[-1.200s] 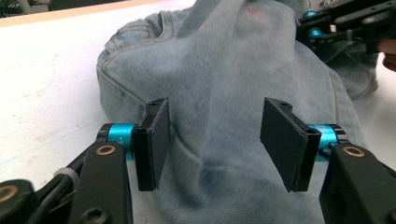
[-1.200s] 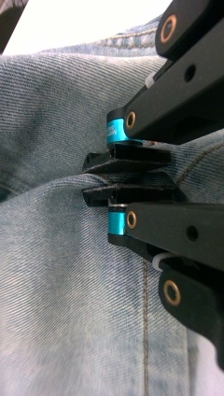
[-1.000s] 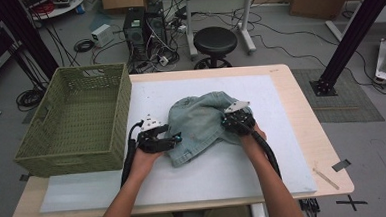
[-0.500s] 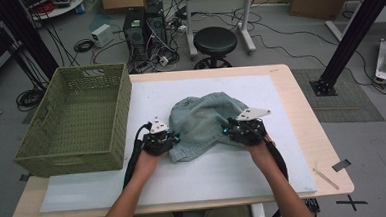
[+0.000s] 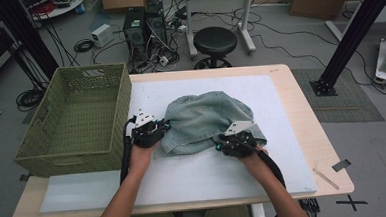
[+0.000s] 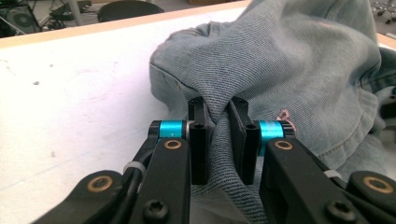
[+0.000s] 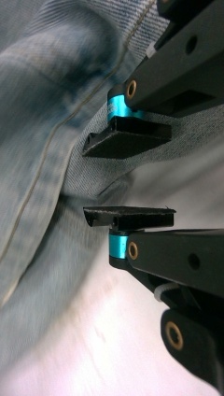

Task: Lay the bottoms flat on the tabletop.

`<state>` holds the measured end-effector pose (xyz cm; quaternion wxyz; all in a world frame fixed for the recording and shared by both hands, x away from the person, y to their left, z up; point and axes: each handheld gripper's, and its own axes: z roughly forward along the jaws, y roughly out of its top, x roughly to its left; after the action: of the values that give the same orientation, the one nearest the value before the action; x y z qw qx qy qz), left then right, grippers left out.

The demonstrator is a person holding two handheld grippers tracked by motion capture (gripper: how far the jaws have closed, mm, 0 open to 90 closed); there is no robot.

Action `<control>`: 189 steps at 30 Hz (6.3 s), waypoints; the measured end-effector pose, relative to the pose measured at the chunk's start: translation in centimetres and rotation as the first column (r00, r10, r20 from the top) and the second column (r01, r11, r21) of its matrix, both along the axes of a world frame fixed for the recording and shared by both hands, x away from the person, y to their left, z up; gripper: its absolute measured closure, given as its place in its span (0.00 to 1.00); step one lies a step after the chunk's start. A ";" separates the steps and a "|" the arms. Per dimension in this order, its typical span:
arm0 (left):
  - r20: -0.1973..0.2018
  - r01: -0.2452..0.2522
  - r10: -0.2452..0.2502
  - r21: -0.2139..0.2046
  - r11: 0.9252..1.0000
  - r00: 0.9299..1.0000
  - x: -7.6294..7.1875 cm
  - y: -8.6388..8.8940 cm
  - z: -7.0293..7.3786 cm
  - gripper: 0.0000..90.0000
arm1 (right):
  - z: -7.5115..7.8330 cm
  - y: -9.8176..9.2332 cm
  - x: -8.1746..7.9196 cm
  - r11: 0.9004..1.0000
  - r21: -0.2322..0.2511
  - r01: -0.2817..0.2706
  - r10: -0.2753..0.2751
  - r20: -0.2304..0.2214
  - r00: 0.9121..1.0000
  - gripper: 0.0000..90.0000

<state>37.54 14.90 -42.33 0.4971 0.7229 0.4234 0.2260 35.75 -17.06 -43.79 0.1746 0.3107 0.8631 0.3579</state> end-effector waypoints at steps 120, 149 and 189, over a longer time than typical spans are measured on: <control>0.046 -0.051 0.051 -0.008 0.999 0.998 -5.9 1.2 -0.3 0.57 | -0.7 3.3 -1.4 0.995 -0.031 -0.094 0.092 -0.040 0.995 0.97; 0.052 -0.026 0.027 -0.013 1.000 0.998 -5.9 0.8 -0.2 0.57 | -0.1 2.5 -2.6 0.978 0.121 -0.167 0.191 -0.215 0.958 0.97; -0.170 0.067 -0.027 0.234 0.970 0.985 -7.8 0.8 -2.3 0.85 | -0.3 -9.8 -3.5 0.954 -0.081 0.289 -0.292 -0.026 0.956 0.87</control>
<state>29.76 15.69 -44.59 0.3749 0.8034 0.4159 0.2025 32.30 -26.89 -44.08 0.2207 0.4339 0.8242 0.2891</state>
